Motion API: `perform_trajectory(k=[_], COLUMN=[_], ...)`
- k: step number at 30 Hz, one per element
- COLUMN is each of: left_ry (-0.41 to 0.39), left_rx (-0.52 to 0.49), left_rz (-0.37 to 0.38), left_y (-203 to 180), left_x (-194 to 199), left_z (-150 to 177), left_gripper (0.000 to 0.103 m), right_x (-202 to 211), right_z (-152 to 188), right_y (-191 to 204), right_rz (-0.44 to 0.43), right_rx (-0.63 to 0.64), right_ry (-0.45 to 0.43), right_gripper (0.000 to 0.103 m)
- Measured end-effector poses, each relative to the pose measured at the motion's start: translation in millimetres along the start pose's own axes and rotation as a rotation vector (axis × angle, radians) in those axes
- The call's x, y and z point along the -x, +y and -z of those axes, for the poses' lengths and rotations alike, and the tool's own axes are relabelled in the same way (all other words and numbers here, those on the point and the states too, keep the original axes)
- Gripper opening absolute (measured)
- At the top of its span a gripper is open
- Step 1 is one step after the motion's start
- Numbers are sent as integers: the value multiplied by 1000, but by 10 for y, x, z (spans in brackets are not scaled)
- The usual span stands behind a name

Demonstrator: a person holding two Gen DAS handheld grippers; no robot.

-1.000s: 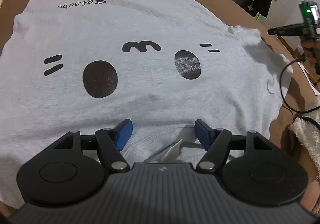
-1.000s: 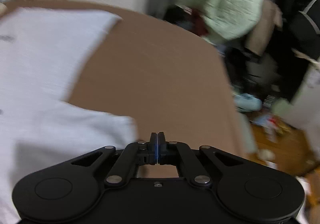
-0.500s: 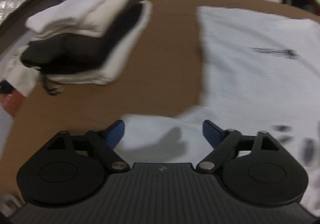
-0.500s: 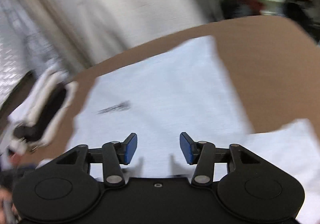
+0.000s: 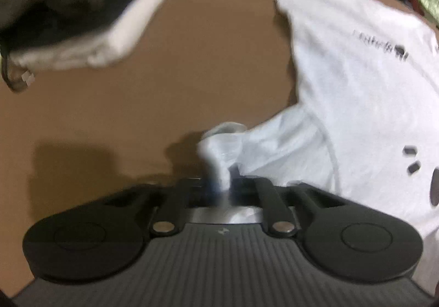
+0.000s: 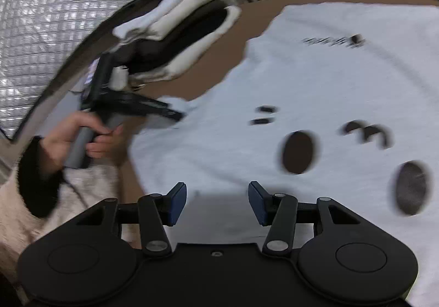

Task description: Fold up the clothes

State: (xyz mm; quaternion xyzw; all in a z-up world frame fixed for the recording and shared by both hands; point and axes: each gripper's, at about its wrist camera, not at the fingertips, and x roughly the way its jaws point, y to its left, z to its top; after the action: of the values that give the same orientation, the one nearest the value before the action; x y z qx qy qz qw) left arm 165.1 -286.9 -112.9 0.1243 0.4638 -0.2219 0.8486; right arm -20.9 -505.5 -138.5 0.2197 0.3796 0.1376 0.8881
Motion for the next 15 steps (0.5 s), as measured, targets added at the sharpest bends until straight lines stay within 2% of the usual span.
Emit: perform_trajectory(k=[3,6,8,10,11,13,14,15], left_ry=[-265,-310,-209,-75,-36,-44,-36,-28], left_rx=[-74,27,27,100,185,333,382,430], left_rz=[-280,-385,-458,-404,-346,-201,-152,-103], left_y=[-139,30,142,321,448,634,694,753], left_x=[537,713,465,255,254,352,361,370], left_z=[16,48,76,84,95,140,167,193], left_gripper=[4,0,0,2,4,11,29,53], right_x=[-139,-140,-123,-140,-145,-96,-58,-21], right_z=[135,284,363,428,472,596,662,728], right_y=[199,245,222,221,245,319,336,351], right_rz=[-7,-2,-4,4,27,59,55,51], right_rx=[1,-27,-45,-51,-49,-42,-54,-66], right_ry=[-7,6,25,49,69,83,85,87], right_gripper=[56,56,56,57,57,57,58,58])
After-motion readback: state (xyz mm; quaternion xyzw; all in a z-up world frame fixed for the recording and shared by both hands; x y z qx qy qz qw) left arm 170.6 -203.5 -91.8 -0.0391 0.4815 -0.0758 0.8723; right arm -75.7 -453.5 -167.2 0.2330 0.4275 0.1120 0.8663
